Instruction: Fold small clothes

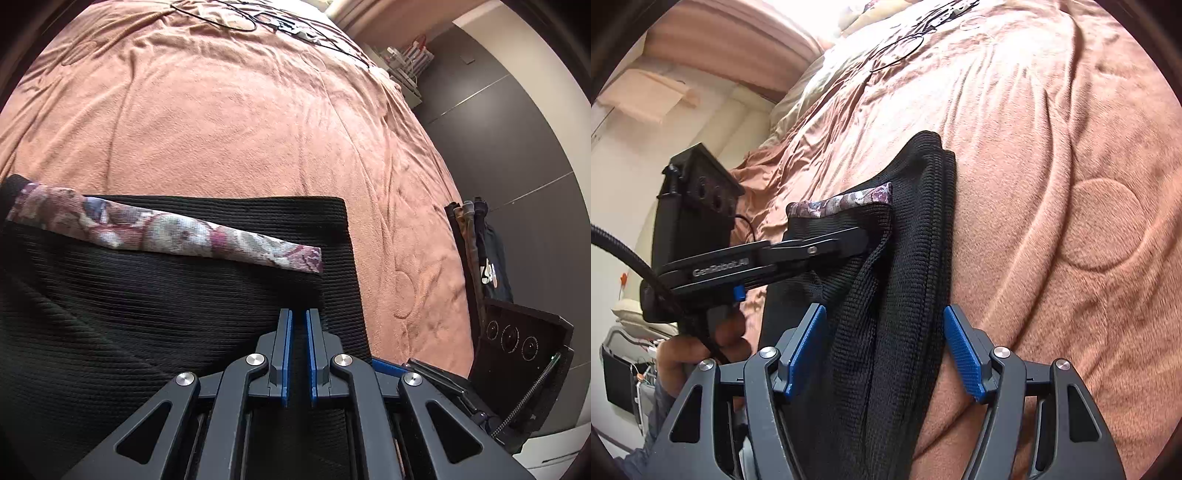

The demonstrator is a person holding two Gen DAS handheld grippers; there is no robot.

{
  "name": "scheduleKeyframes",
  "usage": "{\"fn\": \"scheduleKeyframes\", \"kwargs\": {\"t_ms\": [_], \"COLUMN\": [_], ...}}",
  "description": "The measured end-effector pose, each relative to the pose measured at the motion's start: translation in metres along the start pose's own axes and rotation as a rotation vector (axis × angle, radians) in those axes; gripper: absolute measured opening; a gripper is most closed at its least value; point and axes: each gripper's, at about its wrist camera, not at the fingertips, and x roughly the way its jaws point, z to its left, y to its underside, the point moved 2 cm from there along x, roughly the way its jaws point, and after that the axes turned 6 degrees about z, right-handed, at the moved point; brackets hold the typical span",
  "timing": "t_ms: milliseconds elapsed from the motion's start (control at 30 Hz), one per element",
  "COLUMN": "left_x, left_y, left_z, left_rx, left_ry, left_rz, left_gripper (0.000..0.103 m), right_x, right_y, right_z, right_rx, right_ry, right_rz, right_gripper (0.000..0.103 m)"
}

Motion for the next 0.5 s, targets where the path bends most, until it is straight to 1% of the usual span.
{"fn": "scheduleKeyframes", "kwargs": {"t_ms": [67, 133, 200, 233, 300, 333, 367, 400, 500], "left_x": [-0.010, -0.022, -0.035, -0.043, -0.061, -0.069, -0.074, -0.082, -0.101], "left_y": [0.001, 0.003, 0.005, 0.006, 0.009, 0.010, 0.011, 0.012, 0.014], "left_z": [0.008, 0.018, 0.030, 0.037, 0.053, 0.060, 0.066, 0.072, 0.096], "left_rx": [-0.009, -0.019, -0.035, -0.046, -0.070, -0.081, -0.091, -0.099, -0.135], "left_ry": [-0.014, -0.034, -0.053, -0.065, -0.088, -0.102, -0.119, -0.137, -0.162], "left_rz": [-0.009, -0.022, -0.035, -0.045, -0.074, -0.090, -0.104, -0.120, -0.147], "left_gripper": [0.007, 0.009, 0.013, 0.019, 0.039, 0.044, 0.055, 0.060, 0.061], "right_x": [0.004, 0.008, 0.013, 0.015, 0.020, 0.021, 0.021, 0.023, 0.028], "right_y": [-0.004, -0.008, -0.013, -0.014, -0.019, -0.021, -0.021, -0.024, -0.032], "right_z": [0.001, 0.003, 0.004, 0.004, 0.002, 0.001, -0.001, -0.003, -0.006], "right_rx": [-0.005, -0.016, -0.020, -0.018, -0.008, -0.001, 0.008, 0.018, 0.026], "right_ry": [0.004, 0.014, 0.018, 0.018, 0.013, 0.008, 0.000, -0.006, -0.008], "right_rz": [0.006, 0.005, 0.006, 0.007, 0.011, 0.012, 0.013, 0.013, 0.014], "right_gripper": [0.064, 0.061, 0.058, 0.056, 0.052, 0.050, 0.048, 0.046, 0.042]}}
